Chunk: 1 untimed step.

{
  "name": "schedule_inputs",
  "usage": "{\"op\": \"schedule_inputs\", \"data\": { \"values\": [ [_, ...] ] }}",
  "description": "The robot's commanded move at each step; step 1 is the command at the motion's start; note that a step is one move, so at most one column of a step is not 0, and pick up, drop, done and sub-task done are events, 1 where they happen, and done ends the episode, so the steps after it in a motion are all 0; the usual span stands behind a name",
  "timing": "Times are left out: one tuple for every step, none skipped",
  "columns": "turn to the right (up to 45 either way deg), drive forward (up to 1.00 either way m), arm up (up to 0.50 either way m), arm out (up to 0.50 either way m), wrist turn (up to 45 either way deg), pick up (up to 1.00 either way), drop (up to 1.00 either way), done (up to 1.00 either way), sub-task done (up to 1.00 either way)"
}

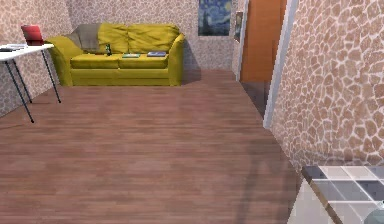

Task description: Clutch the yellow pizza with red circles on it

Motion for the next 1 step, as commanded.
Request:
{"op": "schedule_inputs", "data": {
  "values": [
    [0.0,0.00,0.38,0.00,0.0,0.00,0.00,0.00,0.00]
  ]
}}
